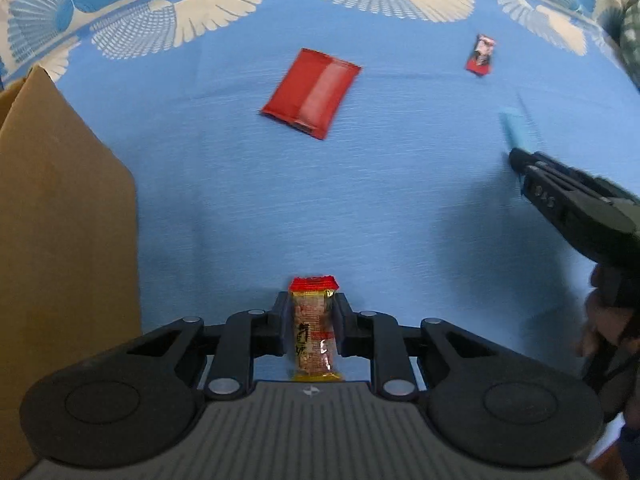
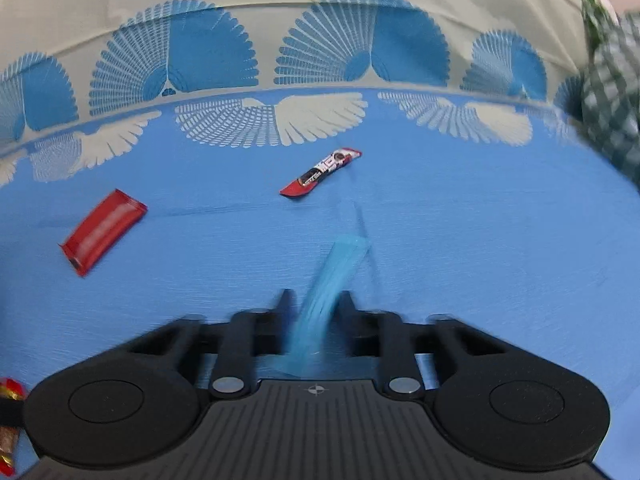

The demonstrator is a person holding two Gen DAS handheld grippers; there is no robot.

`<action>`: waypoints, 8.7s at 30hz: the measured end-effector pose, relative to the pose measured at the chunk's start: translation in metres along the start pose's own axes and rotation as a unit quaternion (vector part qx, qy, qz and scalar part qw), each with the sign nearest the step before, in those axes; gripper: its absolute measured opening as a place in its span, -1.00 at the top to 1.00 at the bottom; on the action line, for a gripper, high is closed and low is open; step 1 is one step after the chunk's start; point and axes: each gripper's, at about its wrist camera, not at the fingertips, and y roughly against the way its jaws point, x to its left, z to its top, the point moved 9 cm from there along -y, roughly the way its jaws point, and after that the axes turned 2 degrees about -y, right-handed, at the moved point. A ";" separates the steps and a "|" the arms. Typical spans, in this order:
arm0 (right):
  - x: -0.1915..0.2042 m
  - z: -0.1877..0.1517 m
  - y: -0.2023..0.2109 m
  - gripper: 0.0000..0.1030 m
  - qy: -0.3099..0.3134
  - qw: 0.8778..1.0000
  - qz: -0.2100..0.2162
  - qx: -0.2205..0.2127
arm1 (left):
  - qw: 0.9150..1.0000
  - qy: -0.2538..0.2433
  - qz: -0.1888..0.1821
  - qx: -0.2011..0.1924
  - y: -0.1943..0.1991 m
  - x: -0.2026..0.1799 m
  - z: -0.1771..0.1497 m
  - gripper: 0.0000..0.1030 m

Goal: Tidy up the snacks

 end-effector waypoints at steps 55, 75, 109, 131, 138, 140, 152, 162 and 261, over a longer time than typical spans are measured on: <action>0.240 -0.077 0.488 0.72 0.103 0.959 0.255 -0.069 | 0.969 0.144 0.019 -0.202 0.362 0.199 -0.278 0.56; 0.242 -0.079 0.471 0.72 0.097 0.963 0.247 -0.046 | 0.972 0.146 0.021 -0.180 0.344 0.202 -0.268 0.56; 0.286 -0.043 0.369 0.72 0.092 0.966 0.242 0.007 | 0.971 0.178 0.042 -0.153 0.283 0.269 -0.179 0.55; 0.325 -0.032 0.250 0.71 0.096 0.968 0.228 0.053 | 0.980 0.169 0.054 -0.090 0.177 0.305 -0.128 0.55; 0.329 -0.032 0.230 0.58 0.086 0.967 0.230 0.063 | 0.984 0.159 0.057 -0.062 0.157 0.308 -0.127 -0.31; 0.329 -0.030 0.229 0.08 0.077 0.967 0.232 0.067 | 0.982 0.171 0.064 -0.058 0.159 0.311 -0.130 -0.98; 0.305 -0.054 0.291 -0.84 0.058 0.971 0.210 0.100 | 0.980 0.175 0.089 -0.042 0.211 0.298 -0.189 -0.99; 0.288 -0.073 0.378 -0.99 0.070 0.974 0.207 0.062 | 0.977 0.187 0.090 -0.052 0.264 0.272 -0.253 -0.99; -0.031 0.032 0.142 -0.99 -0.126 0.991 -0.015 -0.035 | 0.998 -0.007 0.058 -0.037 0.065 0.028 0.083 -0.99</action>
